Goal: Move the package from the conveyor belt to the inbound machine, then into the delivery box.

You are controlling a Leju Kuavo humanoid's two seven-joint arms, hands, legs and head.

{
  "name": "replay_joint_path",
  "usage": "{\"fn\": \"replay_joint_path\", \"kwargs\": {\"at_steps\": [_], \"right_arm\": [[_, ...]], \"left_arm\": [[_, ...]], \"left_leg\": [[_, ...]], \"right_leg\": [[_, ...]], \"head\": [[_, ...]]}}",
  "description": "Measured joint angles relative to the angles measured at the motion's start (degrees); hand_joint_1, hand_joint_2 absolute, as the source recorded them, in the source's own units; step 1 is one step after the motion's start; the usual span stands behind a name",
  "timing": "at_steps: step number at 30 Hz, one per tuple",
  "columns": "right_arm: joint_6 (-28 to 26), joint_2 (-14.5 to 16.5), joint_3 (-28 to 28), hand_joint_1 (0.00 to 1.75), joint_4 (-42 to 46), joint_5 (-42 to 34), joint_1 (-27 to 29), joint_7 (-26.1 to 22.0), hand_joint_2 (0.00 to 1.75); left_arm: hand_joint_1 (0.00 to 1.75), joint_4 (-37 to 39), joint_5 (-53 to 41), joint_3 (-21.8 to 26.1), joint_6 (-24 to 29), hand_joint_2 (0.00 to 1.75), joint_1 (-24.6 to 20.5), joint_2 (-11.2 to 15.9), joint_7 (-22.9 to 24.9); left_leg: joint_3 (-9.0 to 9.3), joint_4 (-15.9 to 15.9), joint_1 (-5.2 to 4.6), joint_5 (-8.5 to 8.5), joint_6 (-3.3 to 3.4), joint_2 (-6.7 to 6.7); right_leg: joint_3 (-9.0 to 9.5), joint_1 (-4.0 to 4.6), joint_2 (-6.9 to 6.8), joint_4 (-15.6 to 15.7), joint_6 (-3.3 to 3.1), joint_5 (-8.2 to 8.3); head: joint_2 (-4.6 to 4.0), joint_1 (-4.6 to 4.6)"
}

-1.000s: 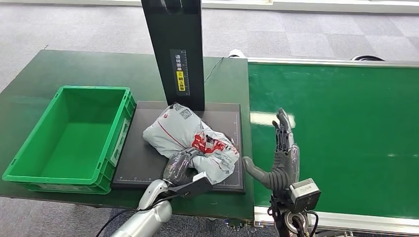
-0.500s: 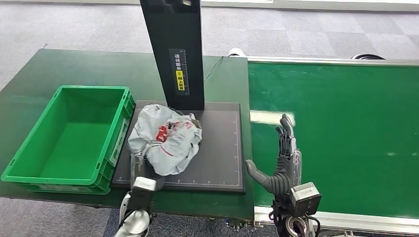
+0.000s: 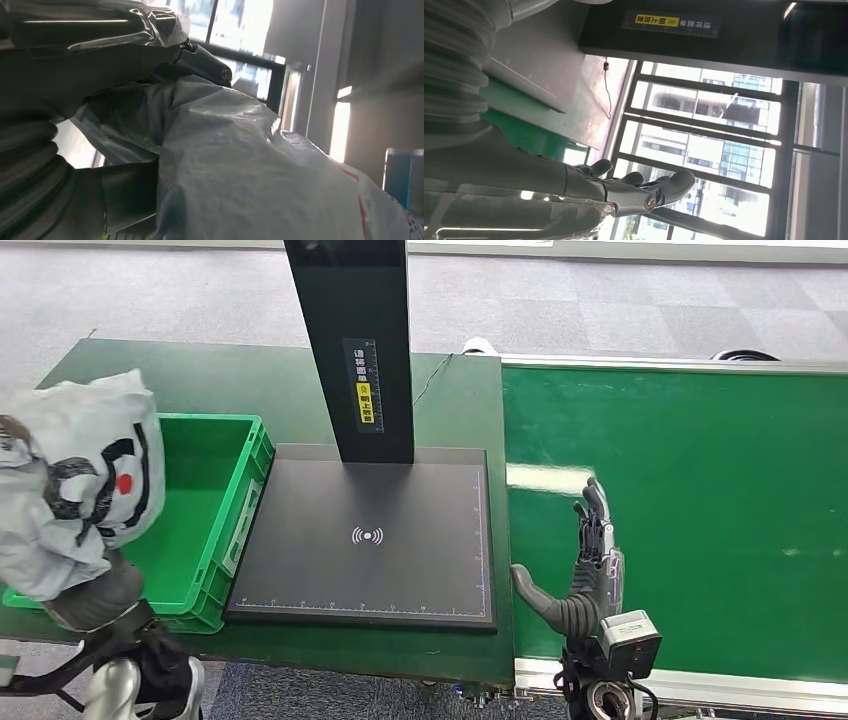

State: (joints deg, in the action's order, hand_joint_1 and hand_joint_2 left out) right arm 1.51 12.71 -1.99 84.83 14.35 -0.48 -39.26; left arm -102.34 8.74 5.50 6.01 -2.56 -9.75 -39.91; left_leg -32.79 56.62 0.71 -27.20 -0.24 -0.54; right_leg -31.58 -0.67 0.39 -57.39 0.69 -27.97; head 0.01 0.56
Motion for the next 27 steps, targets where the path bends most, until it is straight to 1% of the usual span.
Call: {"fn": "replay_joint_path", "kwargs": {"at_steps": [2,5,10,13,16,17,20,21,24,27], "right_arm": [[0.48,0.1,0.16,0.0,-0.09,0.05,-0.45,0.11,1.75],[1.56,0.34,0.26,0.0,-0.36,0.05,-1.23,0.22,1.75],[2.92,0.53,0.24,0.0,-1.35,0.04,-2.36,0.25,1.75],[3.62,0.57,0.14,0.0,-2.32,0.0,-3.2,0.23,1.75],[3.99,0.67,0.11,0.0,-3.26,-0.05,-3.92,0.22,1.75],[4.07,0.72,0.1,0.0,-3.52,-0.07,-4.11,0.22,1.75],[4.27,0.85,0.11,0.0,-4.04,-0.23,-4.29,0.19,1.75],[4.3,0.86,0.11,0.0,-4.13,-0.28,-4.24,0.18,1.75],[4.33,0.86,0.1,0.0,-4.22,-0.35,-3.96,0.16,1.75],[4.34,0.85,0.06,0.0,-4.25,-0.38,-3.49,0.15,1.75]], "left_arm": [[1.75,1.36,-2.25,3.51,0.55,1.75,-1.55,0.65,1.92],[1.75,7.44,-8.62,6.75,2.16,1.75,-5.69,2.96,6.55],[1.75,24.75,-21.45,9.72,4.52,1.75,-15.64,7.41,12.03],[1.75,35.94,-27.61,10.07,4.09,1.75,-21.66,9.99,15.16],[1.75,45.55,-30.64,10.29,3.24,1.75,-27.0,11.98,16.29],[1.34,48.15,-31.22,10.41,3.12,1.75,-28.45,12.51,16.22],[0.03,54.29,-32.21,10.93,2.71,1.75,-31.32,13.73,15.4],[0.0,55.55,-32.23,11.18,2.57,1.75,-31.8,13.96,14.99],[0.0,57.08,-31.14,12.33,2.53,1.75,-32.32,14.2,13.67],[0.0,53.6,-26.33,14.09,2.5,1.75,-30.41,13.81,11.64]], "left_leg": [[0.0,0.0,0.01,0.01,0.0,-0.03],[0.01,-0.01,0.02,0.07,-0.05,-0.05],[0.03,-0.01,0.03,0.19,-0.03,-0.06],[0.04,-0.01,0.03,0.19,-0.03,-0.06],[0.09,-0.01,0.0,0.19,-0.04,-0.1],[0.12,-0.01,0.0,0.18,-0.04,-0.11],[0.32,-0.06,0.0,0.13,-0.09,-0.1],[0.42,-0.09,-0.01,0.11,-0.11,-0.08],[0.69,-0.16,-0.01,0.08,-0.16,0.01],[0.85,-0.2,-0.01,0.06,-0.2,0.25]], "right_leg": [[-0.01,0.0,-0.05,0.0,0.0,-0.01],[0.02,0.02,-0.08,-0.01,-0.02,0.01],[0.07,0.04,-0.08,-0.03,-0.03,0.06],[0.1,0.03,-0.07,-0.05,-0.03,0.09],[0.18,0.01,-0.1,-0.06,-0.03,0.08],[0.22,0.0,-0.11,-0.06,-0.04,0.07],[0.38,0.0,-0.1,-0.06,-0.06,0.04],[0.45,0.0,-0.08,-0.06,-0.08,0.03],[0.65,0.0,0.0,-0.06,-0.13,0.0],[0.69,0.0,0.26,-0.07,-0.14,0.0]], "head": [[-0.01,-0.01],[-0.01,-0.02],[0.0,-0.03],[0.01,-0.03],[0.01,-0.03],[0.01,-0.05],[0.01,-0.08],[0.01,-0.07],[0.0,-0.08],[-0.01,-0.07]]}}
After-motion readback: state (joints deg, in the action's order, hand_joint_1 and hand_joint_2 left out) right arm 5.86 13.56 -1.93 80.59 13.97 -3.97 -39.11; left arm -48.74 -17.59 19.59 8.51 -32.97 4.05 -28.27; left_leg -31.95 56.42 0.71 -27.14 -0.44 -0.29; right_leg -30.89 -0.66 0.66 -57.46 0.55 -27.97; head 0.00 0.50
